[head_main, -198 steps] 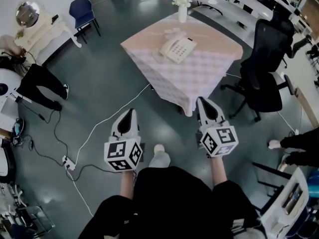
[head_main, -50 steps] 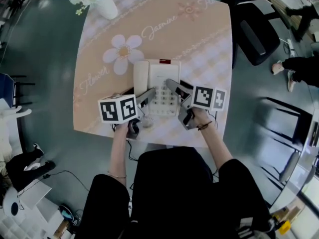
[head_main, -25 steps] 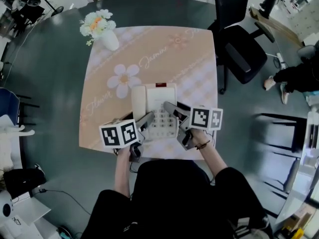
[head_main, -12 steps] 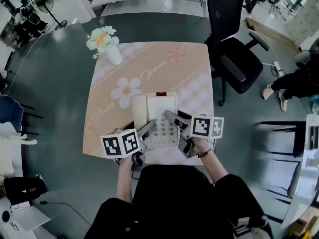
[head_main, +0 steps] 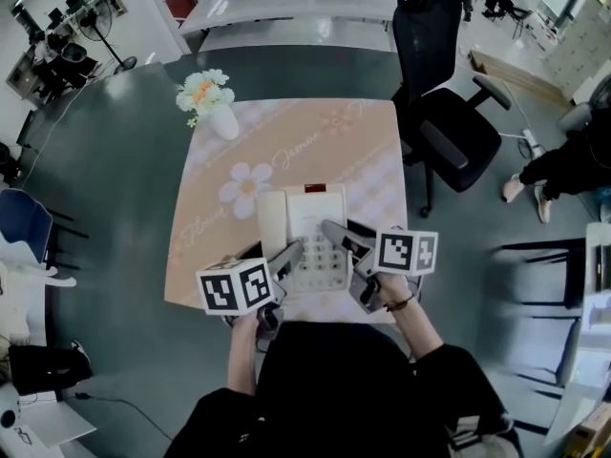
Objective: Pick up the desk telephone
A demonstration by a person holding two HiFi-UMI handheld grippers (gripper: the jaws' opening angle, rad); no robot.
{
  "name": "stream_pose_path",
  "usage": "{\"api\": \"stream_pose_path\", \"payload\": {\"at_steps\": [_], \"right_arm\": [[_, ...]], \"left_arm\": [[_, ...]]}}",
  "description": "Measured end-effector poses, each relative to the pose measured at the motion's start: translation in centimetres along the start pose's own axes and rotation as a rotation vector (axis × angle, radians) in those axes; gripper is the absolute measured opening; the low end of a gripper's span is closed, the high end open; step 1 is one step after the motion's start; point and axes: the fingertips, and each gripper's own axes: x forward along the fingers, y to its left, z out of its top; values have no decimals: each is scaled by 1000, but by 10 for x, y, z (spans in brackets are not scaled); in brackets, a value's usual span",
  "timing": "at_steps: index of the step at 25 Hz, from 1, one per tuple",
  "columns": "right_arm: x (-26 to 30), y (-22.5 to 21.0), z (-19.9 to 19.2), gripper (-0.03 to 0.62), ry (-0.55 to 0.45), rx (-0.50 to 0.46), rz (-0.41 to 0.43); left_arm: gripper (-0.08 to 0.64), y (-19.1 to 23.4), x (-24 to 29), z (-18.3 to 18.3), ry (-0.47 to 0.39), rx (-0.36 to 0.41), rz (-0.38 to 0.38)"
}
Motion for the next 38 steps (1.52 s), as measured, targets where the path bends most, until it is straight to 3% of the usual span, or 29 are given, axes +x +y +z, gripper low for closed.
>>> {"api": "stream_pose_path", "payload": {"at_steps": [16,20,26,38], "right_arm": [[-16,36,15,222,-37,-28,93],[-21,36,19,222,-35,-50,55],[-20,42,19,222,-35,-55,81],[-19,38,18,222,-31,-57,51]], "left_arm": [[321,-22,-26,16,-65,30,11],[321,-24,-29,19,-78,33,11],[321,-24,-32,19,-85,31,11],[321,-23,-31,19,-86,30,3]]}}
